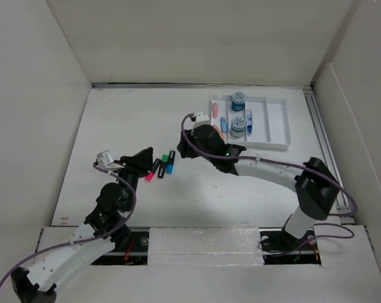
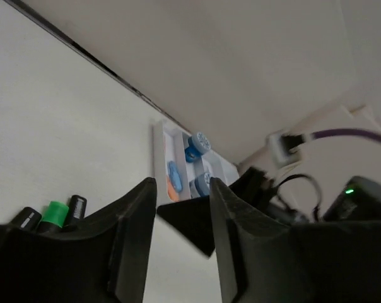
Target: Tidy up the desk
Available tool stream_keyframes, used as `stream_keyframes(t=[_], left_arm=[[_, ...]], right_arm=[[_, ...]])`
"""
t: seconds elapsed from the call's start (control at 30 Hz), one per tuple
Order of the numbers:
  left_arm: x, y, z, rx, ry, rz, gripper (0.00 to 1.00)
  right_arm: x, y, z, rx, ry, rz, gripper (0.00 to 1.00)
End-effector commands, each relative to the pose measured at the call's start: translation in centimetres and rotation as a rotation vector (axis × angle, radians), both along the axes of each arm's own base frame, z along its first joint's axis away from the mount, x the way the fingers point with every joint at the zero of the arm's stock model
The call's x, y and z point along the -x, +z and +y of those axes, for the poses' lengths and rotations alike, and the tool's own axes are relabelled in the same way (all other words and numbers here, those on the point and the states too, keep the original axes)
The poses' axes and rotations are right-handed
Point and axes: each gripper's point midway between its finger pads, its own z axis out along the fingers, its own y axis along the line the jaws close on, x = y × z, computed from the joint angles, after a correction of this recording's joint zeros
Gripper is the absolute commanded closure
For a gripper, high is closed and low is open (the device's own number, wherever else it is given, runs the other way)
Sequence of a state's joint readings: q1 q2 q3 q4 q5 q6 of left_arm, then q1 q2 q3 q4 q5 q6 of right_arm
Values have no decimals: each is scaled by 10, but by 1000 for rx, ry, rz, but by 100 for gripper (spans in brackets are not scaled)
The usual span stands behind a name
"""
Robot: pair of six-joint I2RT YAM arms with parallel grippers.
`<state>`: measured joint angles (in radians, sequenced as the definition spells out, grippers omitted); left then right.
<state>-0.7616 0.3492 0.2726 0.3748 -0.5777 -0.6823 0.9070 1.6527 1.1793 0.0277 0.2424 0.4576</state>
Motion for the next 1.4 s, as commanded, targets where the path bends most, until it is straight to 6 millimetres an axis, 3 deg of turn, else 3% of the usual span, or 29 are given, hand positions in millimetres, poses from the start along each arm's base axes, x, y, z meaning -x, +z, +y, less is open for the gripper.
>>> stream_keyframes(t=[0.0, 0.03, 0.07, 0.13, 0.17, 0.23, 0.3, 0.33, 0.37, 0.5, 0.57, 0.67, 0.9, 1.07, 1.1, 1.17, 1.2, 1.23, 1.3, 1.33, 1.37], left_arm=[[4, 3, 33, 113, 130, -15, 62], [5, 1, 36, 120, 142, -18, 57], [6, 2, 38, 131, 146, -26, 55], [8, 1, 43, 149, 164, -36, 49], [8, 0, 43, 151, 164, -34, 49], [8, 1, 42, 149, 161, -31, 49], [5, -2, 38, 125, 155, -19, 49], [4, -2, 37, 119, 152, -14, 49], [1, -2, 31, 93, 137, 4, 49], [-3, -5, 25, 64, 128, 20, 49], [-5, -9, 23, 52, 127, 33, 49], [-4, -5, 22, 60, 116, 24, 49], [-2, -4, 24, 65, 118, 10, 49], [-2, -3, 22, 68, 107, 11, 50], [-3, -5, 22, 66, 110, 13, 50], [-3, -7, 24, 67, 122, 21, 50], [-2, -4, 24, 73, 121, 20, 51], [-2, -5, 25, 72, 123, 23, 51], [-1, -4, 24, 81, 116, 12, 51], [-1, -4, 24, 83, 115, 8, 51], [-1, -4, 24, 84, 113, 7, 51]], right_arm=[[0, 0, 34, 45, 28, -10, 37], [7, -7, 46, 68, 51, -4, 33], [9, -32, 52, 121, 58, 32, 29], [9, -36, 69, 124, 76, 47, 24], [8, -60, 70, 169, 74, 80, 24], [0, -67, 73, 194, 41, 88, 24], [-2, -91, 69, 267, 6, 109, 25], [-5, -91, 72, 270, -5, 105, 25], [-10, -104, 66, 314, -38, 104, 31], [-14, -109, 61, 341, -72, 105, 37], [-16, -112, 61, 334, -62, 114, 48], [-13, -125, 60, 369, -54, 143, 52], [-17, -148, 47, 413, -80, 183, 51], [-25, -152, 33, 401, -104, 191, 48], [-26, -150, 34, 391, -107, 189, 52], [-32, -141, 32, 348, -106, 199, 71], [-34, -132, 39, 299, -93, 179, 75], [-34, -134, 33, 288, -90, 187, 77], [-44, -90, 33, 163, -66, 148, 83], [-43, -87, 23, 147, -70, 149, 83], [-57, -72, 7, 112, -103, 138, 83]])
